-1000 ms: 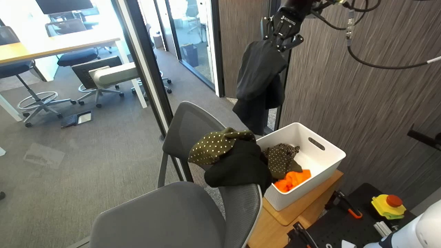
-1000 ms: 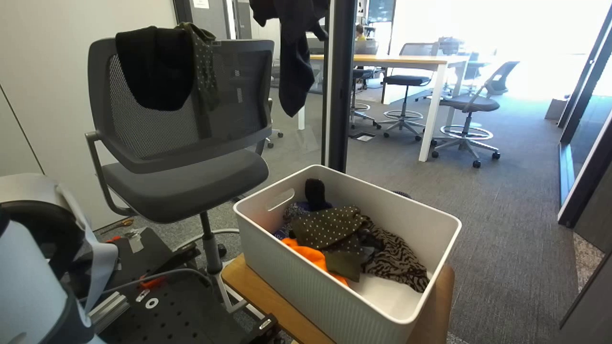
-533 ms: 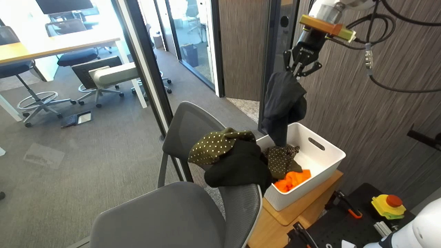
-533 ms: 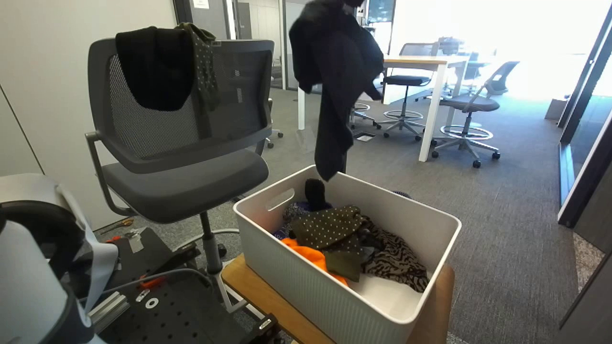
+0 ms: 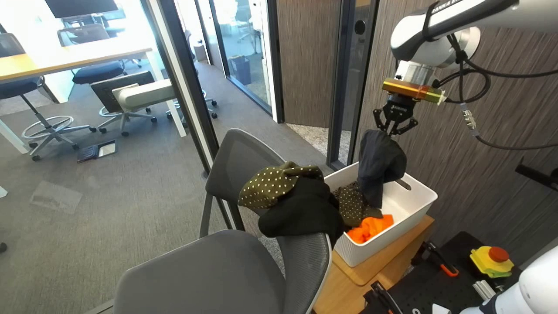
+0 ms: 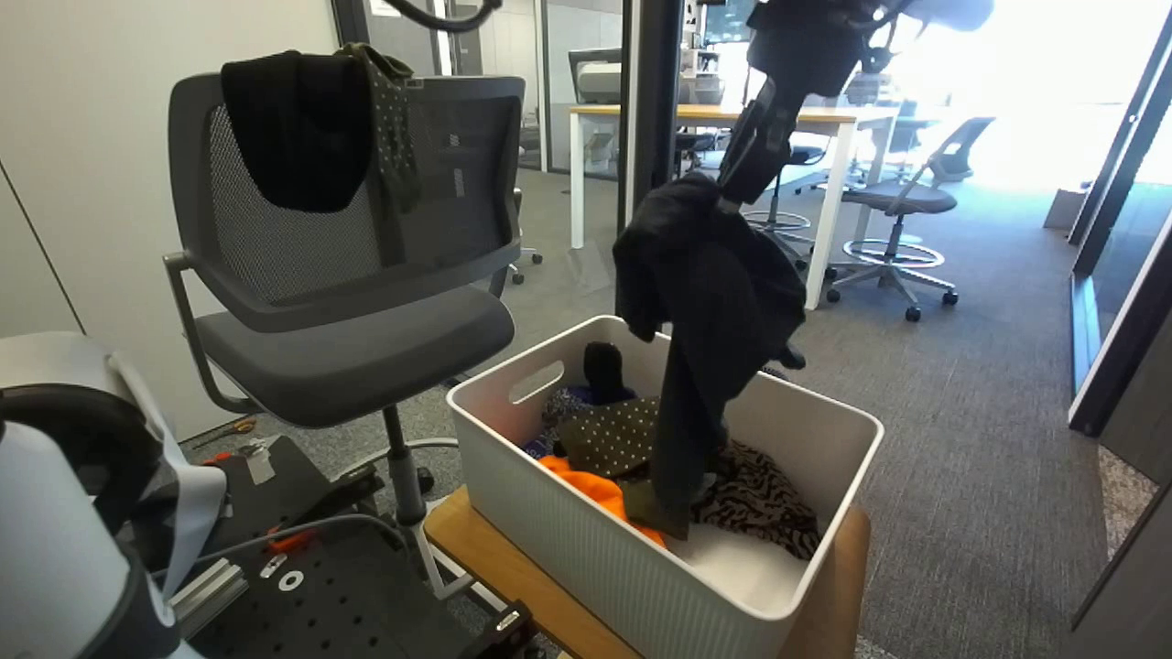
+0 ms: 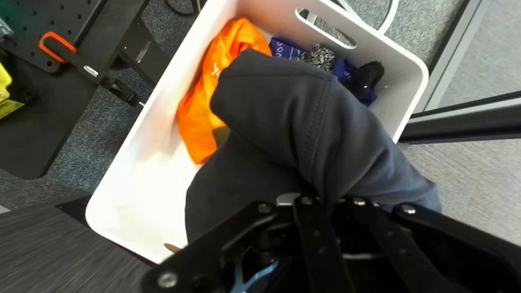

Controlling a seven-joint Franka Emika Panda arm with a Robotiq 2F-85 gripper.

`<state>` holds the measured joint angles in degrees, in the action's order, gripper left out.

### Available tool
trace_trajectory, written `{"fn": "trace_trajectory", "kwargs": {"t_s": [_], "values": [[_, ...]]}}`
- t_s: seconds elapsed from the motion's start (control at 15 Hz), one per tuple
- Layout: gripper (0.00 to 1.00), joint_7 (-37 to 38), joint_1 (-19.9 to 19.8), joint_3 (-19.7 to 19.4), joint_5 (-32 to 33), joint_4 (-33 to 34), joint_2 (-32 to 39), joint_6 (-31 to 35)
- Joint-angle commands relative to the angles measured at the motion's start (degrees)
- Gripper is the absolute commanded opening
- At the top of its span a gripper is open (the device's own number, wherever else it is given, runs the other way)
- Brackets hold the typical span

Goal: Put the sock on to the chair then the two shirts into the basket.

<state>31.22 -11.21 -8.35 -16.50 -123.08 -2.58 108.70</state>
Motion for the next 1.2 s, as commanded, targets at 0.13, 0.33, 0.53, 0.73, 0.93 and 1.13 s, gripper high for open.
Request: {"fn": "trace_trajectory", "kwargs": {"t_s": [0.13,0.33,0.53,0.73,0.93,1.13], "values": [[0.03,0.1,0.0,-1.8,-0.1,0.3,7.2,3.5],[0.37,-1.0,-0.1,-2.3,-1.6,1.3,10.5,2.8],[0.59,-2.4,0.1,-2.2,-2.8,0.5,9.7,0.4],[0.81,-4.5,0.0,-1.8,-7.3,-0.1,7.0,-6.8],[1.0,-3.0,0.6,-1.6,-10.5,-2.8,2.0,-15.2],[1.0,-0.2,1.6,-0.9,-13.1,-6.2,-3.5,-20.6]]}}
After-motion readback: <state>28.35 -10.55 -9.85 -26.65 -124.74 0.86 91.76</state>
